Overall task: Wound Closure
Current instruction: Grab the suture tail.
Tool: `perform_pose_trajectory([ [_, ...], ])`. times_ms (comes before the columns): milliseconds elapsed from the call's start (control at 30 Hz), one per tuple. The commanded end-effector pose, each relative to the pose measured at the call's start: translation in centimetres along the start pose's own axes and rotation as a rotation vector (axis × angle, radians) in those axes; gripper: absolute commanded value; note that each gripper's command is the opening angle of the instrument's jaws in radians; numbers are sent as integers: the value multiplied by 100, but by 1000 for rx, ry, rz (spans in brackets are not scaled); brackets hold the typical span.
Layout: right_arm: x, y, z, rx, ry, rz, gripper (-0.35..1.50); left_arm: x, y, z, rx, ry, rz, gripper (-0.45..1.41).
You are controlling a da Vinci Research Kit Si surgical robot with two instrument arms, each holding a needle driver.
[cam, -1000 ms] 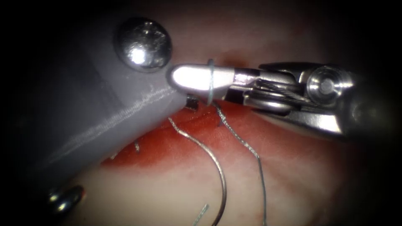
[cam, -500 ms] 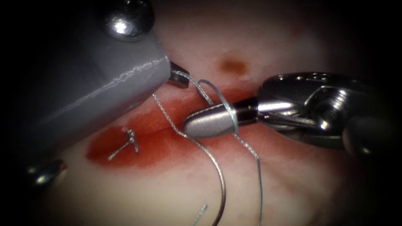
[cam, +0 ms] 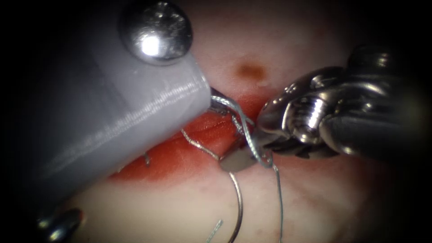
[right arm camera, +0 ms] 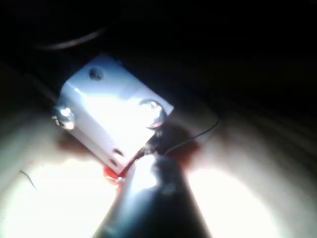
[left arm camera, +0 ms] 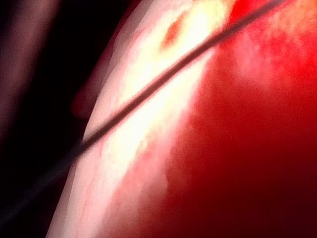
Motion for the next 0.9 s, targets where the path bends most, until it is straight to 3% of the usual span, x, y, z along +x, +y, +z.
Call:
perform_pose_trajectory([
  [33, 18, -1, -9, -5, 0, -4, -35, -9, 9, -4, -4, -6, 4, -45],
  [133, 13, -5, -23, -16, -44, 166, -35, -7, 8, -7, 1, 12, 7, -45],
  [233, 7, -8, -28, -21, -47, 228, -35, -5, 9, -8, 3, 36, 10, -45],
  [300, -1, -7, -30, -51, -58, 215, -11, -3, 9, -7, 0, 51, 11, -45],
  [333, -1, -7, -30, -51, -58, 215, -11, -3, 9, -7, 0, 51, 11, -45],
  [367, -11, -5, -27, -82, -85, 200, 17, 0, 8, -4, -4, 71, 14, -45],
  [533, -19, -1, -9, -76, -111, 189, 36, 4, 6, 3, -9, 87, 20, -45],
  [600, -19, 0, -7, -75, -113, 190, 34, 5, 5, 4, -10, 91, 20, -45],
  [667, -16, 1, 0, -76, -116, 201, 10, 6, 4, 6, -10, 101, 22, -45],
  [700, -14, 2, 2, -79, -114, 203, 9, 6, 4, 6, -10, 104, 23, -45],
  [900, -7, 7, 9, -91, -103, 184, 29, 10, 4, 9, -16, 142, 26, -45],
])
